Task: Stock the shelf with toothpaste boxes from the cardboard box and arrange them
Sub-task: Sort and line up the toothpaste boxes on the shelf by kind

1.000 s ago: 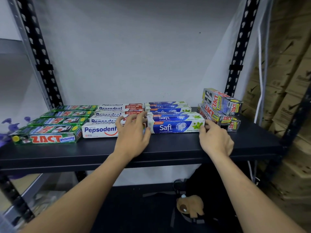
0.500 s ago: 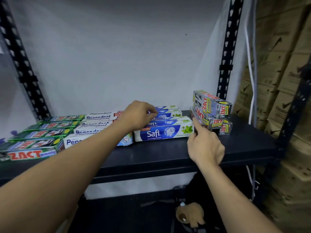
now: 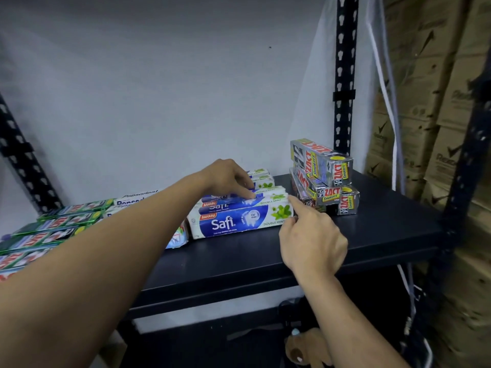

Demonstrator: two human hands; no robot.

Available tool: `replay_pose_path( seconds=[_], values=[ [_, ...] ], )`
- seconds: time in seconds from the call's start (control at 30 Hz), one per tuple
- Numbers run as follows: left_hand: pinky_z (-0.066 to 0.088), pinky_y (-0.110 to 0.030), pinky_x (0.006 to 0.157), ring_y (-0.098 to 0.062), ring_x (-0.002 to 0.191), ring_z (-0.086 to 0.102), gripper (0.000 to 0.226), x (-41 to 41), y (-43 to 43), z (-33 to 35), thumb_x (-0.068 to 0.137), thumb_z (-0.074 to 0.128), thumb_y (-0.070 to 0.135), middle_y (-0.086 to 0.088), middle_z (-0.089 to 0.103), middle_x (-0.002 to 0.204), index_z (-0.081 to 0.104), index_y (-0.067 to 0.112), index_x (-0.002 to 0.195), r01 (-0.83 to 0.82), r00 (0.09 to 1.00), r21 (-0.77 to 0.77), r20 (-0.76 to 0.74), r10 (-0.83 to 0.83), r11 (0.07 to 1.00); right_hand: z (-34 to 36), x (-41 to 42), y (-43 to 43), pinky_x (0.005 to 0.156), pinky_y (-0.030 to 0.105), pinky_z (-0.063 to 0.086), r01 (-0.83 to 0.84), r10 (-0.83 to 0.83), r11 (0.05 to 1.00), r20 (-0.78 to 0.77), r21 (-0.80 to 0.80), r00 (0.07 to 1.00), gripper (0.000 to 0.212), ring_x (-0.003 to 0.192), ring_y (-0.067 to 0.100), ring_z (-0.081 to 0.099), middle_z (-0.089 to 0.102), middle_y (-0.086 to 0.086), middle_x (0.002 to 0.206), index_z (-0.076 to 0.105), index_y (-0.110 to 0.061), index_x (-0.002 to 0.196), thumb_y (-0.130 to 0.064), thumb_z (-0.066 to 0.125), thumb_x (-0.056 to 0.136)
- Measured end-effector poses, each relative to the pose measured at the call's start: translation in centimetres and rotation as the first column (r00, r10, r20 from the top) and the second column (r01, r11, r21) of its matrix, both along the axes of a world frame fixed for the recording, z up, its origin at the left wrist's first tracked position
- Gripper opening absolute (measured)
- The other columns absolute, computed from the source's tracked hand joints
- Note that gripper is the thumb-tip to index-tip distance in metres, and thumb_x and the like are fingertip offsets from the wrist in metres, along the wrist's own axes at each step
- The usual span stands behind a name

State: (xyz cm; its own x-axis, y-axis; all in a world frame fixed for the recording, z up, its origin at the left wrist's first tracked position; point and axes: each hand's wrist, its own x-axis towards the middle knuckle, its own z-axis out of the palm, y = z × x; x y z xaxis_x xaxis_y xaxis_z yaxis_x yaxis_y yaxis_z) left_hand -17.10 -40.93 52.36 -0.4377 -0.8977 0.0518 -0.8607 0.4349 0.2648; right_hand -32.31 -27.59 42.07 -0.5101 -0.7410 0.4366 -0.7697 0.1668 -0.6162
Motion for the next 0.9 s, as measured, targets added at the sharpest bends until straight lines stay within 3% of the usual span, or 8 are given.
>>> replay_pose_path(
  seconds=[0.17, 0.5, 0.7, 0.9],
  values=[
    [0.050, -0.039, 0.100, -0.016, 0.104, 0.065, 0.039, 0.4, -0.4, -0.3, 0.077, 0.080, 0.040, 0.002, 0.074, 0.107, 0.073, 0.024, 0.112, -0.014, 0.999, 0.057, -0.036, 0.016, 0.998, 0.1, 0.0, 0.1, 0.059, 0.029, 0.039, -0.007, 0.007, 1.000, -0.004, 0.011, 1.000, 0.047, 0.088, 0.019, 0.063, 0.069, -0.007, 0.108, 0.044, -0.053, 0.139, -0.036, 0.050, 0.095],
    [0.051, -0.031, 0.092, -0.013, 0.099, 0.065, 0.037, 1.3, -0.7, -1.7, 0.078, 0.080, 0.042, 0.002, 0.073, 0.104, 0.074, 0.027, 0.112, -0.029, 0.993, -0.042, -0.117, 0.024, 0.999, 0.4, 0.1, 0.4, 0.061, 0.029, 0.037, -0.006, 0.007, 1.000, -0.013, 0.027, 1.000, 0.048, 0.092, 0.021, 0.062, 0.068, -0.006, 0.107, 0.043, -0.055, 0.138, -0.036, 0.048, 0.095],
    [0.051, -0.028, 0.093, -0.010, 0.102, 0.065, 0.036, 1.7, -0.8, -2.0, 0.080, 0.078, 0.042, 0.003, 0.073, 0.111, 0.072, 0.028, 0.113, -0.019, 0.990, -0.027, -0.144, 0.015, 0.999, 0.5, 0.2, 0.3, 0.060, 0.029, 0.038, -0.006, 0.007, 0.999, -0.023, 0.033, 1.000, 0.048, 0.091, 0.020, 0.063, 0.068, -0.005, 0.105, 0.041, -0.055, 0.140, -0.039, 0.048, 0.096],
    [0.047, -0.015, 0.076, -0.010, 0.101, 0.064, 0.035, 1.8, -0.6, -2.2, 0.084, 0.075, 0.038, 0.001, 0.072, 0.115, 0.071, 0.026, 0.116, 0.003, 0.986, -0.035, -0.167, -0.009, 0.999, 0.4, 0.2, 0.3, 0.061, 0.030, 0.039, -0.007, 0.008, 1.000, -0.020, 0.029, 1.000, 0.048, 0.092, 0.020, 0.063, 0.069, -0.007, 0.107, 0.042, -0.055, 0.139, -0.038, 0.048, 0.095]
  ],
)
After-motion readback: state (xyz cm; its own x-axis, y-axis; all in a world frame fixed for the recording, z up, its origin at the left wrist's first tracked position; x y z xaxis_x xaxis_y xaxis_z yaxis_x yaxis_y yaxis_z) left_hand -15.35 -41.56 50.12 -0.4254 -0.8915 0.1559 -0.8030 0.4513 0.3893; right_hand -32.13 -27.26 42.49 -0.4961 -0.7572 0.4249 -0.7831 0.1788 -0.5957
